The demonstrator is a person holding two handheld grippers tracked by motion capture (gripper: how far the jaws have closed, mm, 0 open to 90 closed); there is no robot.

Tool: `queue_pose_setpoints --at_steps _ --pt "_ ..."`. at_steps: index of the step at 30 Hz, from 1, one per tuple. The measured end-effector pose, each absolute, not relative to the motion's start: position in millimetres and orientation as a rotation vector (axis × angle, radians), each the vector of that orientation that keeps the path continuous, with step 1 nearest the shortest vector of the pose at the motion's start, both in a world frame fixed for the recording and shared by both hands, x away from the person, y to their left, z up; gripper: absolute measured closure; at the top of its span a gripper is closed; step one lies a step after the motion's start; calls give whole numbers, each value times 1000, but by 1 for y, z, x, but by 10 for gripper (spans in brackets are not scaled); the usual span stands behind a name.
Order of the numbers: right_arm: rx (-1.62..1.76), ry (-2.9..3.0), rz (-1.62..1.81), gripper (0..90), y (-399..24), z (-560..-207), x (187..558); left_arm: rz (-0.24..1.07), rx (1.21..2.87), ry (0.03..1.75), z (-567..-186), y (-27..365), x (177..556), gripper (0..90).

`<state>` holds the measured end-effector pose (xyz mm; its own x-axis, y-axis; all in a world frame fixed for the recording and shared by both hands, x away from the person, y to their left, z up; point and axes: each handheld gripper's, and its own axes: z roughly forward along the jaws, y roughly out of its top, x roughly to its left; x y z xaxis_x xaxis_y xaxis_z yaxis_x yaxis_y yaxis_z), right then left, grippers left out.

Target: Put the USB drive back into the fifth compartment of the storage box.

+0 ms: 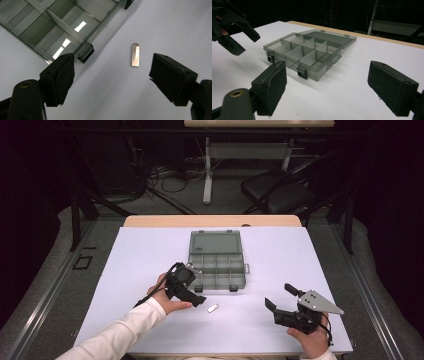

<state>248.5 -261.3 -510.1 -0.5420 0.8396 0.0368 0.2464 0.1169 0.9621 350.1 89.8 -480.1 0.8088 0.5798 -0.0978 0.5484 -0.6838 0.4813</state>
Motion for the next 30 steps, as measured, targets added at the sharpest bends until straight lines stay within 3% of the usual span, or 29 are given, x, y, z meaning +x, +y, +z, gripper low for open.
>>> queue_pose_setpoints --at_steps 11,30 --pt "1048 1870 1440 156 -261 -511 249 49 2511 848 -484 83 351 317" --pt "1053 1879 1443 157 -260 -512 249 15 2531 864 -495 67 355 355"
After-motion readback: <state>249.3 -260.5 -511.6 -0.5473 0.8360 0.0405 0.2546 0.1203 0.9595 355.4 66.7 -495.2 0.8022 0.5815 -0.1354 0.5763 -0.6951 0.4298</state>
